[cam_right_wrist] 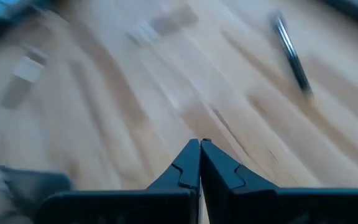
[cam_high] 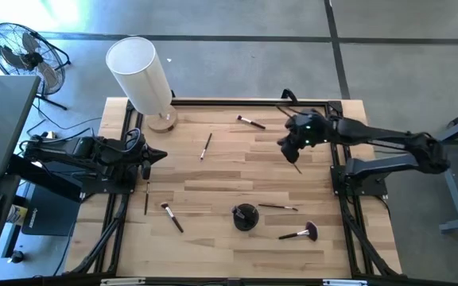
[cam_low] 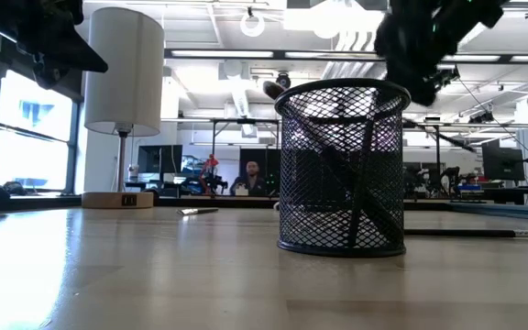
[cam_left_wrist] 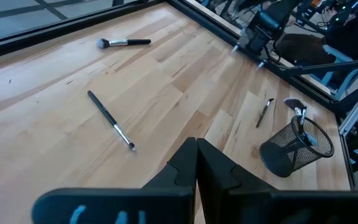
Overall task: Pick & Place Makeup Supplies
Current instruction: Put the makeup brush into the black makeup holder
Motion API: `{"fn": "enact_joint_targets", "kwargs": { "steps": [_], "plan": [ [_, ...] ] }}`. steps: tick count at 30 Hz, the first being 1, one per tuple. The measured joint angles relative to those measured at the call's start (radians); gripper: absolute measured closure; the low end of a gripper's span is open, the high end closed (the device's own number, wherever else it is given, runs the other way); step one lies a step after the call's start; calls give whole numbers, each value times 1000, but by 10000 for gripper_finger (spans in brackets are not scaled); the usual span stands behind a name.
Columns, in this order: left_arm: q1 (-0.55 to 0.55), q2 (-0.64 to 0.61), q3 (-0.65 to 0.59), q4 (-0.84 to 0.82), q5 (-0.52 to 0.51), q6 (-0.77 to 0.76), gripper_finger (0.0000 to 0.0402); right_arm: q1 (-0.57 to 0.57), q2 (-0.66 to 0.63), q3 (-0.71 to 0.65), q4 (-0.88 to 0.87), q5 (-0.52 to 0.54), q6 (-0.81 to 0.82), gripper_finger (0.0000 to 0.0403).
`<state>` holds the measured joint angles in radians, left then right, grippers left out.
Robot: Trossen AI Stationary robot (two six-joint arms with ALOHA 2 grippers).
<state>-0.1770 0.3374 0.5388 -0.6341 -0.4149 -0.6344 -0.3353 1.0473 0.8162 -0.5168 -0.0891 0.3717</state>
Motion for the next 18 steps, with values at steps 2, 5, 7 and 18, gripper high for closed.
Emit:
{"fn": "enact_joint_targets", "kwargs": {
  "steps": [2,5,7,18],
  "plan": [
    [0,0,0,-8,0,11,401,40,-37,0,103,-20,-27,403],
    [0,0,0,-18,0,32,401,115,-63,2,273,-33,-47,403],
    [0,0,0,-29,0,37,401,175,-57,3,366,-32,-83,403],
    [0,1,0,-43,2,82,401,547,221,3,897,302,-197,403]
  ]
}}
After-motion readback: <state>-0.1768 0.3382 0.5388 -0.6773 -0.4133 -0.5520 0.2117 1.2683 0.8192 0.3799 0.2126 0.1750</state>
